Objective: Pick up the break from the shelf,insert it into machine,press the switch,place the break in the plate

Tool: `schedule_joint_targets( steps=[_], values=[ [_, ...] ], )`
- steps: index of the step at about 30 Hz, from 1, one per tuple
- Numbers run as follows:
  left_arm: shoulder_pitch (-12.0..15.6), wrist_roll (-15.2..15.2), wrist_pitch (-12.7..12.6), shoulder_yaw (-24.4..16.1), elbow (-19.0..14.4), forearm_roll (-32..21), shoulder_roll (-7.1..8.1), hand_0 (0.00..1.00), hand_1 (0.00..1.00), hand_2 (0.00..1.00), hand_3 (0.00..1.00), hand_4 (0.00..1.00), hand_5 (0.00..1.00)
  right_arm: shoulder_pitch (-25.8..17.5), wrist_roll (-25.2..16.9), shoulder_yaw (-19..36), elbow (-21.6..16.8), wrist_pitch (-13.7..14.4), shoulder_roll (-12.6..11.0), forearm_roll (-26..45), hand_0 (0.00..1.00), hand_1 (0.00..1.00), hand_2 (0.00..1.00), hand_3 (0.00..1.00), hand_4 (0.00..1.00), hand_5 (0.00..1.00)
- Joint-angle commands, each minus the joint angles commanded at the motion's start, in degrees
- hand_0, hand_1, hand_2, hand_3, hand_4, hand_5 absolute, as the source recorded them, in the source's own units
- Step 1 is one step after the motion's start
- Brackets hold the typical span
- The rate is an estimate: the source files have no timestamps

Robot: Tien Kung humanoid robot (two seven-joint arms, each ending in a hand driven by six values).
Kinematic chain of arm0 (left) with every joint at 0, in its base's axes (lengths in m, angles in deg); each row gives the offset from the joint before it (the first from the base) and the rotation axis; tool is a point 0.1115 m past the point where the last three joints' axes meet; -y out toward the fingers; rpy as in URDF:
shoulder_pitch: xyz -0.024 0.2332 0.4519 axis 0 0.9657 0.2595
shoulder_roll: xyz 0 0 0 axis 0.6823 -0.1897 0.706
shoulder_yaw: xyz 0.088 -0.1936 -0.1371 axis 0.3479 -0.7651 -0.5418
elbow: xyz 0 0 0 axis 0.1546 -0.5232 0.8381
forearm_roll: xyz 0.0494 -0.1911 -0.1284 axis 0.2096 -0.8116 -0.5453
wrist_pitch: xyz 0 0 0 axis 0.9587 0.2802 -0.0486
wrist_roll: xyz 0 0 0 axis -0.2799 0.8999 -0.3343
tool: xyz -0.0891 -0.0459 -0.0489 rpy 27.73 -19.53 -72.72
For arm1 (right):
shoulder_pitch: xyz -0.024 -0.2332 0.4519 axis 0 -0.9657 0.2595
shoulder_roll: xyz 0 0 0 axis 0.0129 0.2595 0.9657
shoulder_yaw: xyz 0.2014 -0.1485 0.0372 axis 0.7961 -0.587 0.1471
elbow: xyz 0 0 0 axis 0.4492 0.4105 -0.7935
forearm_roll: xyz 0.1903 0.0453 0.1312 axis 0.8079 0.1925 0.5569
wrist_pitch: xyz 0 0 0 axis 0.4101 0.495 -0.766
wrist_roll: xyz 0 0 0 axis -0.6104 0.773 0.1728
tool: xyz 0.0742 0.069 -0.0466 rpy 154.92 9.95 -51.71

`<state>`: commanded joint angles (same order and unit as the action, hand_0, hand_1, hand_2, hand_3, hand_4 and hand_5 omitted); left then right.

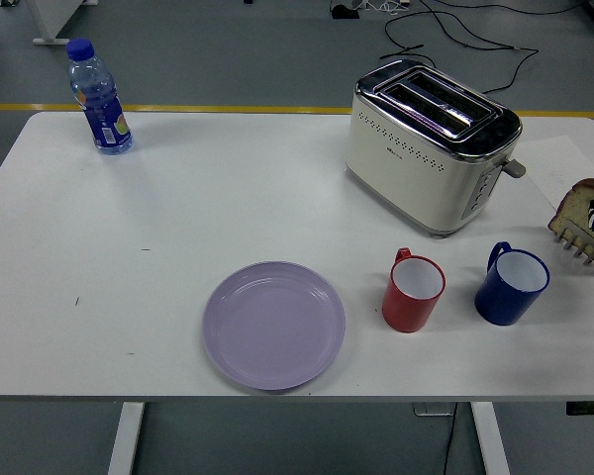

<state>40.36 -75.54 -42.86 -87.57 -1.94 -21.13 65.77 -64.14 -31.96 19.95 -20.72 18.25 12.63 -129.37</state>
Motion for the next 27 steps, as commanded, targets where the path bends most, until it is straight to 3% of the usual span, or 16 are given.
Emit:
schedule_joint_targets(
  steps=[15,23,27],
  values=[
    [0.2,-0.1,0.1,-0.4,0.0,0.6,0.19,0.654,0.587,0.591,0.604,0.332,0.95,2.7,-0.1,1.3,-6.0,-0.3,-5.3,0.5,0.289,0.37,0.436,0.507,0.465,0.002],
    [0.2,-0.1,0.0,0.0,0.0,0.2,0.35,0.654,0.588,0.591,0.604,0.331,0.946,8.2,0.2,1.9,-10.6,-0.9,-8.6,2.5,0.262,0.346,0.418,0.5,0.474,0.002],
    [0.2,-0.1,0.0,0.3,0.0,-0.4,0.4,0.654,0.588,0.591,0.604,0.331,0.946,12.3,0.4,0.3,-11.9,-1.5,-9.0,2.9,0.262,0.346,0.418,0.5,0.474,0.002]
  ],
)
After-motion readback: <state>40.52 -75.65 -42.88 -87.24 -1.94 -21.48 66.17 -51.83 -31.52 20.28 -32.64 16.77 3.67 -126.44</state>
